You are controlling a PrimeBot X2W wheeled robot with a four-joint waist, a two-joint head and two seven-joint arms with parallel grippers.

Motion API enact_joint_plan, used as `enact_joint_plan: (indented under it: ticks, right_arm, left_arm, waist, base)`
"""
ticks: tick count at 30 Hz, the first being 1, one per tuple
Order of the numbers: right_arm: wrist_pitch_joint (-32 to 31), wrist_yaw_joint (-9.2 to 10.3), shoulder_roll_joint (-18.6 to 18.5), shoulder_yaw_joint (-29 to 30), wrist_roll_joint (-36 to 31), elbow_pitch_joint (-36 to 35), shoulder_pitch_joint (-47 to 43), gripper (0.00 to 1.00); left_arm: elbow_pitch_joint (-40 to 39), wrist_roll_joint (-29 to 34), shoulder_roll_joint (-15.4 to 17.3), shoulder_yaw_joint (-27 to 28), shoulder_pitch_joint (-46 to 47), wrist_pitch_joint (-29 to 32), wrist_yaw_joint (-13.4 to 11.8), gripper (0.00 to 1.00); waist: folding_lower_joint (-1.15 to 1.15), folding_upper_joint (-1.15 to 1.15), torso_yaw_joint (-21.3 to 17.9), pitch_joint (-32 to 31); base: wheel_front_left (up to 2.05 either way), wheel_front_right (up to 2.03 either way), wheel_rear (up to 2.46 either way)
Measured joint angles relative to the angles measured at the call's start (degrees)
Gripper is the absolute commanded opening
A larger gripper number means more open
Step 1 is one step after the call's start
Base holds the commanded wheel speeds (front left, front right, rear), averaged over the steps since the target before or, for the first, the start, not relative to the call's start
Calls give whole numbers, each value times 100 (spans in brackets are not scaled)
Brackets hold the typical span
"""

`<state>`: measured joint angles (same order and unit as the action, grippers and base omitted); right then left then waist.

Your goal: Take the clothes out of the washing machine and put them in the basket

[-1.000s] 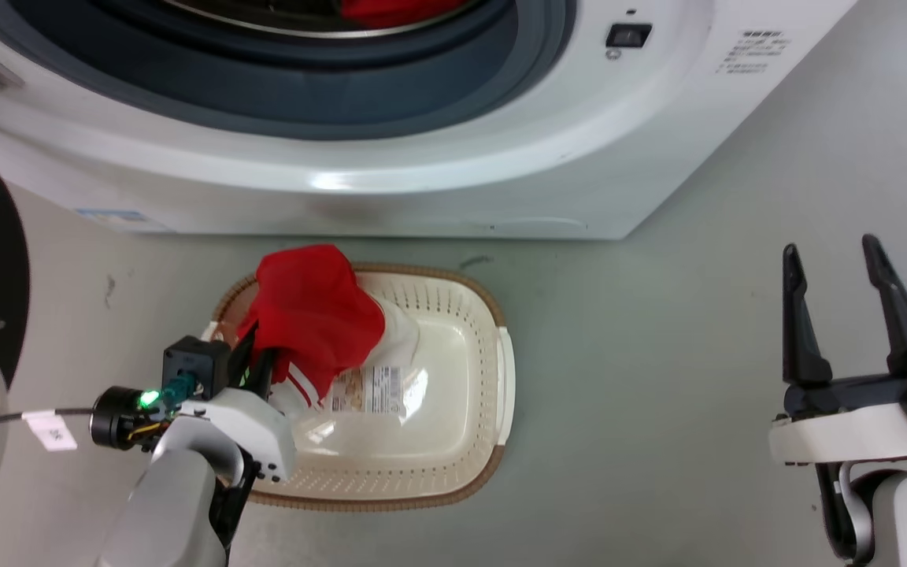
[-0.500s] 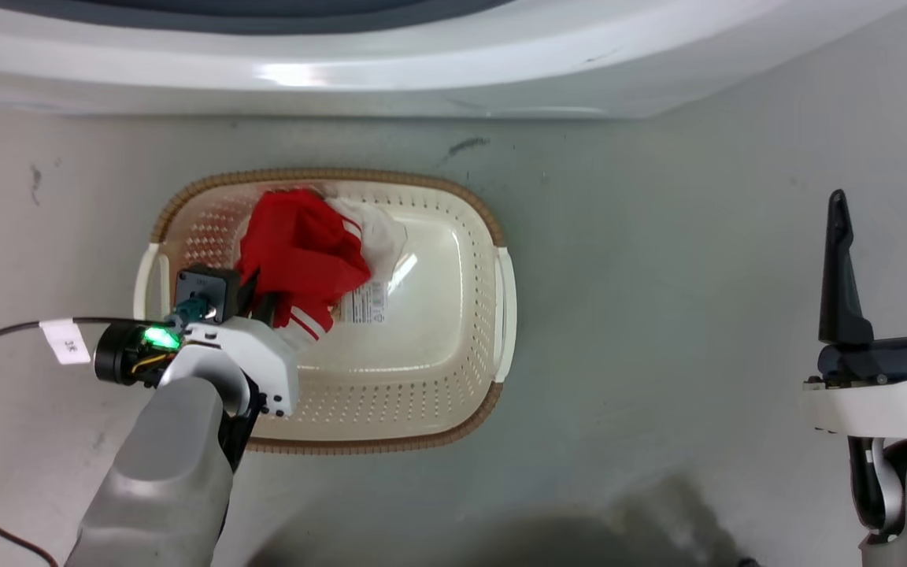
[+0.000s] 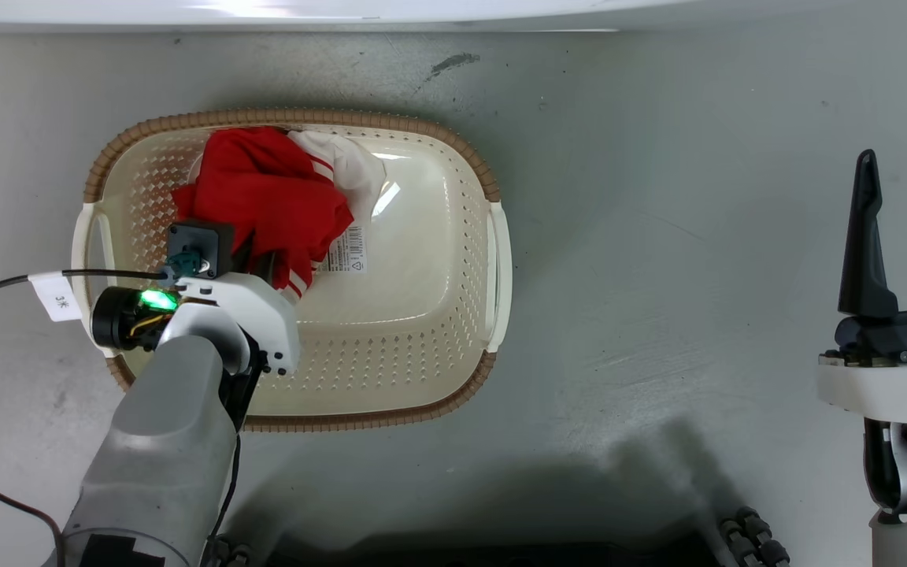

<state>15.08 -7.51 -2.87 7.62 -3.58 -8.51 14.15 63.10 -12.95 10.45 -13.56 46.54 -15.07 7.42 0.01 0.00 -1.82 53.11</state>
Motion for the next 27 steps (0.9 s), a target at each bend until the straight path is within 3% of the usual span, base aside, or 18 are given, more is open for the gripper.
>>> enact_joint_plan:
  ticks: [1, 2, 9, 15, 27]
  right_arm:
    - [0, -1, 0, -4, 0, 0, 0, 100]
    - [0, 0, 0, -9, 0, 1, 0, 100]
    - [0, 0, 0, -36, 2, 129, 21, 100]
    - [0, -1, 0, -141, 59, 347, 30, 100]
    - [0, 0, -1, -240, 121, 790, -328, 100]
  left_arm:
    - [54, -13, -13, 12, 9, 0, 0, 27]
    - [109, -45, -29, 25, 12, 0, 0, 100]
    - [160, -152, -134, 30, -53, 0, 0, 100]
    - [-175, -303, -5, 3, -565, 0, 0, 100]
    - [-1825, -573, 309, 141, -1839, 0, 1, 100]
  waist:
    - [0, 0, -12, 7]
    - [0, 0, -22, 8]
    - [0, 0, -7, -197]
    - [-1, 0, -12, -695]
    - [-1, 0, 14, -2161]
  base:
    - [0, 0, 0]
    - [0, 0, 0]
    - [0, 0, 0]
    - [0, 0, 0]
    - [0, 0, 0]
